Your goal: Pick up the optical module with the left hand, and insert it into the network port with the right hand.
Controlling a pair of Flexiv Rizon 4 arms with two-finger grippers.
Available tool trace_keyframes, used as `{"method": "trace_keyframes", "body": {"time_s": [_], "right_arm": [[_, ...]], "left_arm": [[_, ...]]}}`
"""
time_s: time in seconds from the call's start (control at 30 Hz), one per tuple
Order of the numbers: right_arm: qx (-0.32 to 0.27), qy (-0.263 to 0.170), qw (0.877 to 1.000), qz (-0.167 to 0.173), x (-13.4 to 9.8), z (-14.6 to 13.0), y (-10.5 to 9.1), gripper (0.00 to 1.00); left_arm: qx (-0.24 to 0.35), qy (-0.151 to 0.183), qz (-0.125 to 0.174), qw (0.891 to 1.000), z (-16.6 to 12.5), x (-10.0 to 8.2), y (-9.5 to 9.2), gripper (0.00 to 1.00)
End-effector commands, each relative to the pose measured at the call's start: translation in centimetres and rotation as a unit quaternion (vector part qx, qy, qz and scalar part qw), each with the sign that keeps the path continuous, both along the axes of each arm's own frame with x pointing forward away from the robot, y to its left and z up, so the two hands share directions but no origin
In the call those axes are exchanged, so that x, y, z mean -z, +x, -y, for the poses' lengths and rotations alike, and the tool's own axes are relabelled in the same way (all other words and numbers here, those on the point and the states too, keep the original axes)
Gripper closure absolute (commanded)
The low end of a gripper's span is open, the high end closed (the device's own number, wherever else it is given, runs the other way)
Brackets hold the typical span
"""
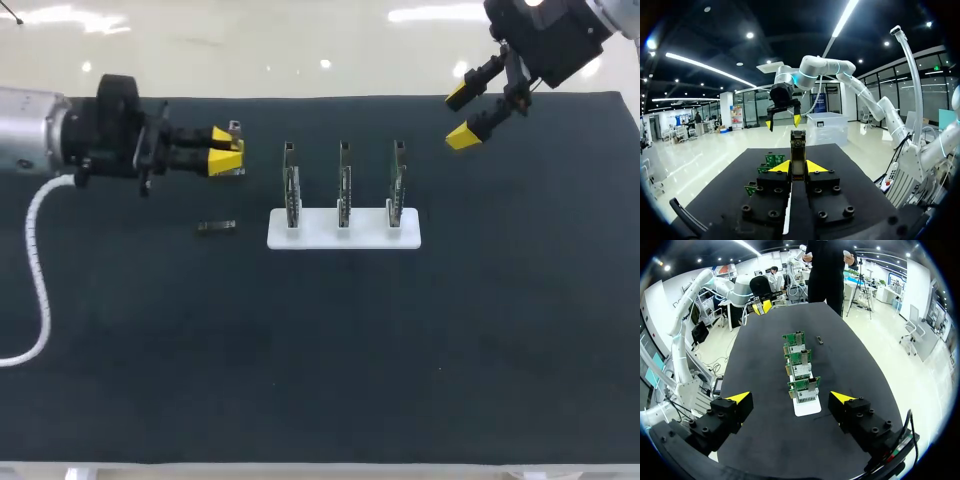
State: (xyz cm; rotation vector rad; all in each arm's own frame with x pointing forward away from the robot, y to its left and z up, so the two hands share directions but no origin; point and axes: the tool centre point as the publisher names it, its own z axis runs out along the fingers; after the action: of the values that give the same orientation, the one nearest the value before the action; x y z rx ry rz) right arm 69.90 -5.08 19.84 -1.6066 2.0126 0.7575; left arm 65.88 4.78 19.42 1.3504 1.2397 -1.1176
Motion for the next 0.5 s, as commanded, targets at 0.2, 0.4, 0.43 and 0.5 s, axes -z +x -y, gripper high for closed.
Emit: {"method": "trace_keyframes", "body": {"time_s": [0.2,0.4,0.43,0.5], "right_arm": [[-0.001,0.001,1.000,0.000,0.0,0.0,0.1,0.00],[-0.001,0.001,1.000,0.000,0.0,0.0,0.1,0.00],[-0.001,0.001,1.000,0.000,0.0,0.0,0.1,0.00],[-0.001,0.001,1.000,0.000,0.0,0.0,0.1,0.00]], "left_arm": [[0.018,-0.011,-0.023,1.000,2.6,0.5,1.6,1.00],[0.011,-0.018,-0.028,0.999,4.4,0.4,2.3,1.00],[0.007,-0.017,-0.027,0.999,4.6,0.5,2.4,1.00],[0.003,-0.017,-0.026,1.000,5.2,0.8,2.5,1.00]]}}
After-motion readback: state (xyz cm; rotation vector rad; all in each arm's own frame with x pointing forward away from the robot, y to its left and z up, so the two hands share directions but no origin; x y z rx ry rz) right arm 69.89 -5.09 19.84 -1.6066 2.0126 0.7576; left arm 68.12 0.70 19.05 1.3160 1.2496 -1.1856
